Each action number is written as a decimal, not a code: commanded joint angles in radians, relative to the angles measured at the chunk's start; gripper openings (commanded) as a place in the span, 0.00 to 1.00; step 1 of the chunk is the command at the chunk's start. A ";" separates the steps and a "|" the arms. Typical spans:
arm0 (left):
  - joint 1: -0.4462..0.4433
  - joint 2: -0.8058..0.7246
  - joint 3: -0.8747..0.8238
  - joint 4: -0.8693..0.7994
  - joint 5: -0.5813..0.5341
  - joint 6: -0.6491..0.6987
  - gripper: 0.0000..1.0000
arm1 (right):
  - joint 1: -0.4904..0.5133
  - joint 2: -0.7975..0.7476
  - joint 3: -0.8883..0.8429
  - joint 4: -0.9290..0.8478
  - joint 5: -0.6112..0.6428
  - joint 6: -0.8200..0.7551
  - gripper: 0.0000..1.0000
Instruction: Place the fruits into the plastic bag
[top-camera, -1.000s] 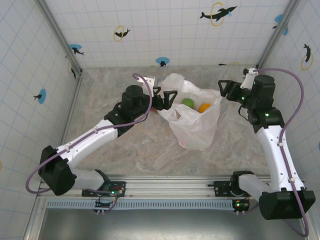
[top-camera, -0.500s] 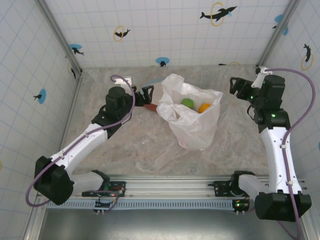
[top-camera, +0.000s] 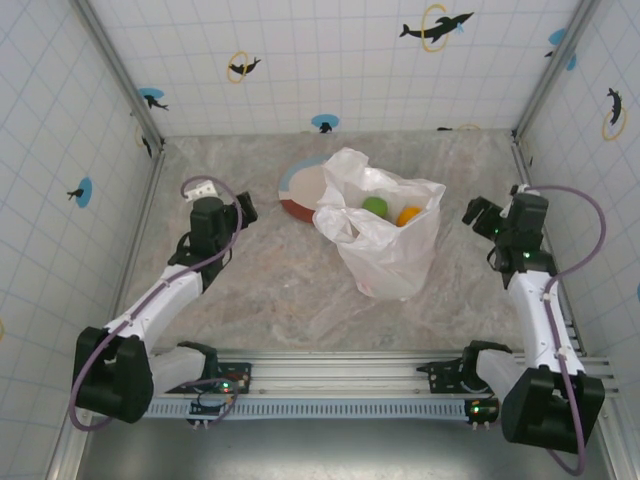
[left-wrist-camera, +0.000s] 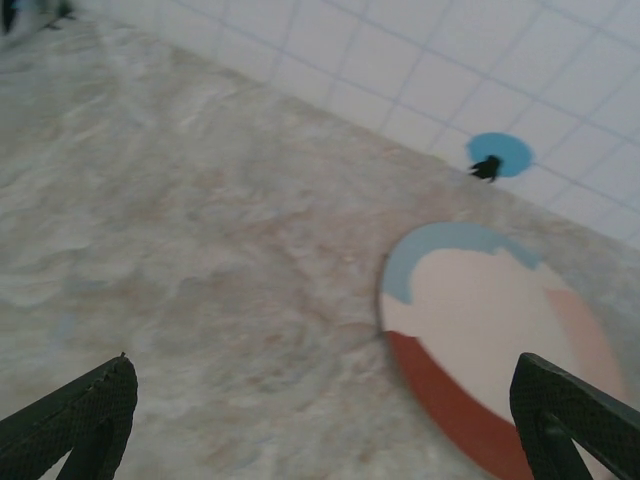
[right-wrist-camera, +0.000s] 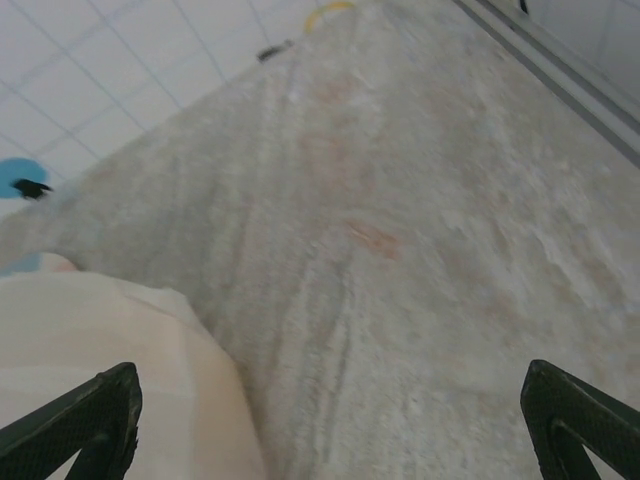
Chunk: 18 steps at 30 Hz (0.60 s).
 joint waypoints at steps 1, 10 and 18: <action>0.009 -0.032 -0.066 0.062 -0.183 0.077 0.98 | 0.025 -0.015 -0.086 0.133 0.119 0.011 1.00; 0.011 0.001 -0.278 0.320 -0.380 0.323 0.98 | 0.157 0.026 -0.321 0.398 0.320 -0.047 1.00; 0.045 0.093 -0.369 0.459 -0.373 0.381 0.98 | 0.209 0.156 -0.418 0.582 0.365 -0.105 1.00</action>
